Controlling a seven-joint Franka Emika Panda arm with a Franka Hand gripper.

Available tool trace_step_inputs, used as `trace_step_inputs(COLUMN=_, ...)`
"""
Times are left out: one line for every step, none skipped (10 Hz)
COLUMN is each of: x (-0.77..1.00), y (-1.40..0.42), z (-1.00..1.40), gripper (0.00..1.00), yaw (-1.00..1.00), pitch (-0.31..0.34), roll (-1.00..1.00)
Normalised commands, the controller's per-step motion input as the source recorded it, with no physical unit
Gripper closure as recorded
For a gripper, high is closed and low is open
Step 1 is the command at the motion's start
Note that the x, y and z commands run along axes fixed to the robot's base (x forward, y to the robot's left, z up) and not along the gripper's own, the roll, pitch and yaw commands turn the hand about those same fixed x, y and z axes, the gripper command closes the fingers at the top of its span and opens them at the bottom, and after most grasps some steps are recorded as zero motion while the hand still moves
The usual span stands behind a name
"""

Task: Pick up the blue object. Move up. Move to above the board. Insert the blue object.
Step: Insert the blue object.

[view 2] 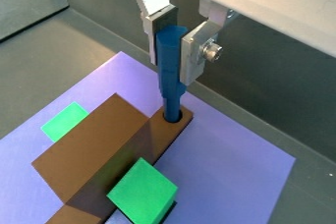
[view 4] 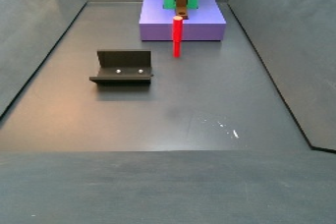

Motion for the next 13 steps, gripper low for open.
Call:
trace_step_inputs(x=0.23, y=0.0, z=-0.27, gripper=1.0, yaw=0.0, pitch=0.071, roll=0.12)
trace_step_inputs(x=0.25, y=-0.05, z=-0.31, gripper=1.0, yaw=0.0, pitch=0.089, roll=0.14)
trace_step_inputs(x=0.13, y=-0.06, z=-0.31, gripper=1.0, yaw=0.0, pitch=0.099, roll=0.19)
trace_step_inputs(x=0.0, y=-0.09, z=-0.3, gripper=1.0, yaw=0.0, pitch=0.106, roll=0.22)
trace_step_inputs(x=-0.04, y=-0.11, z=-0.27, gripper=1.0, yaw=0.0, pitch=0.096, roll=0.22)
trace_step_inputs(x=0.0, y=-0.17, z=-0.22, gripper=1.0, yaw=0.0, pitch=0.093, roll=0.18)
trace_step_inputs(x=0.02, y=-0.22, z=-0.21, gripper=1.0, yaw=0.0, pitch=0.076, roll=0.13)
trace_step_inputs(x=0.08, y=-0.09, z=-0.23, gripper=1.0, yaw=-0.03, pitch=0.073, roll=0.11)
trace_step_inputs(x=0.11, y=0.0, z=-0.3, gripper=1.0, yaw=-0.04, pitch=0.073, roll=0.08)
trace_step_inputs(x=0.13, y=0.0, z=-0.46, gripper=1.0, yaw=-0.04, pitch=0.064, roll=0.09)
trace_step_inputs(x=0.18, y=0.0, z=-0.43, gripper=1.0, yaw=-0.06, pitch=0.011, roll=0.0)
trace_step_inputs(x=0.07, y=0.0, z=-0.23, gripper=1.0, yaw=0.0, pitch=0.0, roll=0.0)
trace_step_inputs(x=0.0, y=0.0, z=0.0, gripper=1.0, yaw=0.0, pitch=0.0, roll=0.0)
